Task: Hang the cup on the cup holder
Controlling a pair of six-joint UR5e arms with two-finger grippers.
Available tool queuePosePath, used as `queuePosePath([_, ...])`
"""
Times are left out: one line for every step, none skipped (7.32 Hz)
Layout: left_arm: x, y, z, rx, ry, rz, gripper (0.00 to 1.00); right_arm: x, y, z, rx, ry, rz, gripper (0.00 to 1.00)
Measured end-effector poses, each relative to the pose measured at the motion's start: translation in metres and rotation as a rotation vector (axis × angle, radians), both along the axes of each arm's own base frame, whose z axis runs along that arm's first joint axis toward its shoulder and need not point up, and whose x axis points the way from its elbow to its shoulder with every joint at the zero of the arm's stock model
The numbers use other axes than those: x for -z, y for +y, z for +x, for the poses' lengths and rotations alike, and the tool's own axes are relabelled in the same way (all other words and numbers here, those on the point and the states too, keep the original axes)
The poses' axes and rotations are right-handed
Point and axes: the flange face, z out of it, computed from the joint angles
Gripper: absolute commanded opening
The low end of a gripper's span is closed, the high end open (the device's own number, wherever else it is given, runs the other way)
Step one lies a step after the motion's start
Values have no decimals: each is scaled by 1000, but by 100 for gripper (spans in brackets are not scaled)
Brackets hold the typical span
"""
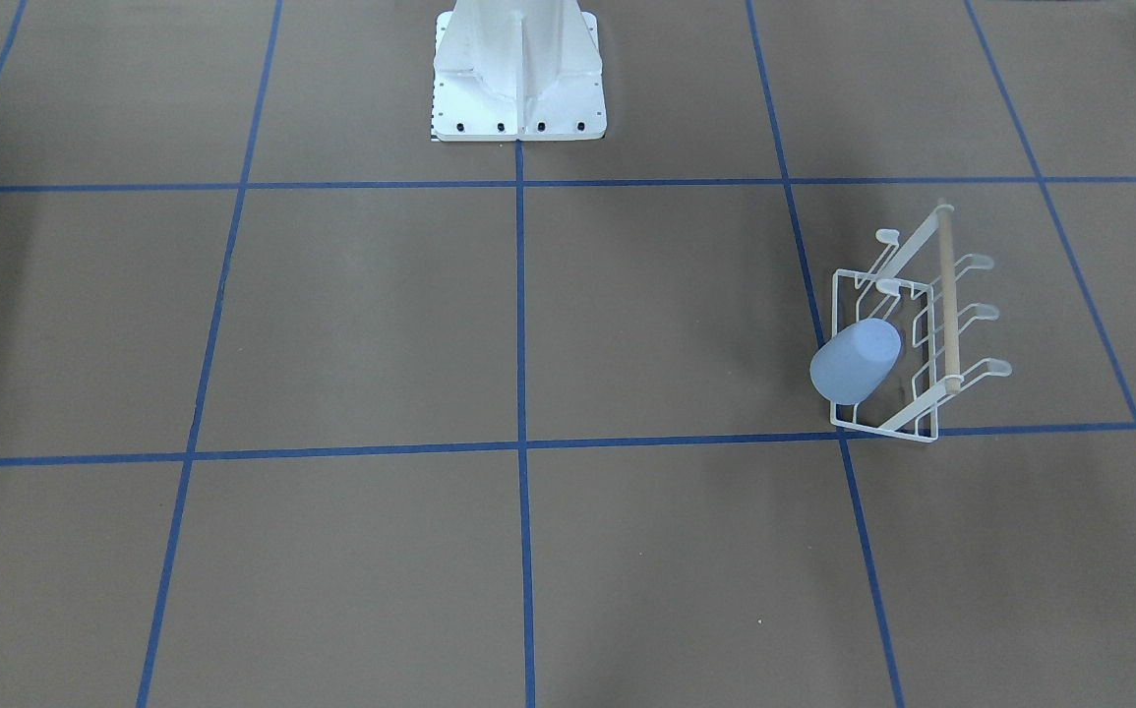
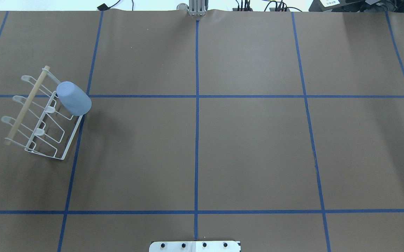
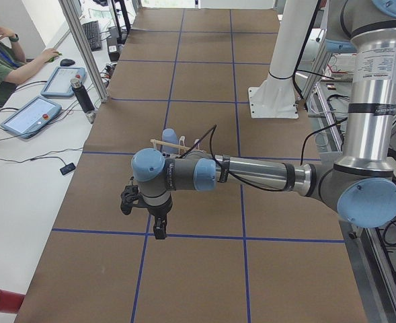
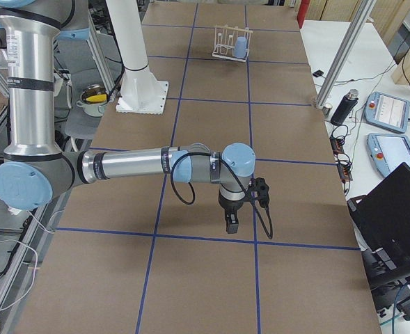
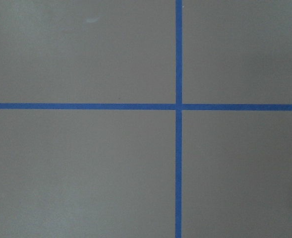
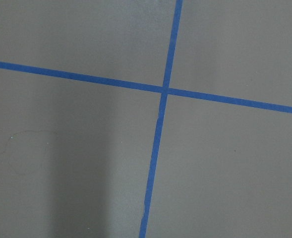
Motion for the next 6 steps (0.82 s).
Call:
queuePosePath([-5,4,-4,9,1,-10,98,-1,0,1,-3,0,-3,100])
queuePosePath([-8,5,-5,12,1,-16,98,-2,1,2,-6,1,-4,100])
queuePosePath([-10,6,-5,12,1,-20,98,-1,1,4,-9,1,-4,100])
queuePosePath([-12,6,-5,12,1,-23,98,-1,1,5,-12,1,-2,100])
queuePosePath([-12,6,-5,12,1,-24,98,0,1,6,-14,1,0,100])
queuePosePath([-13,6,-5,11,1,-25,98,1,1,6,-15,0,2,100])
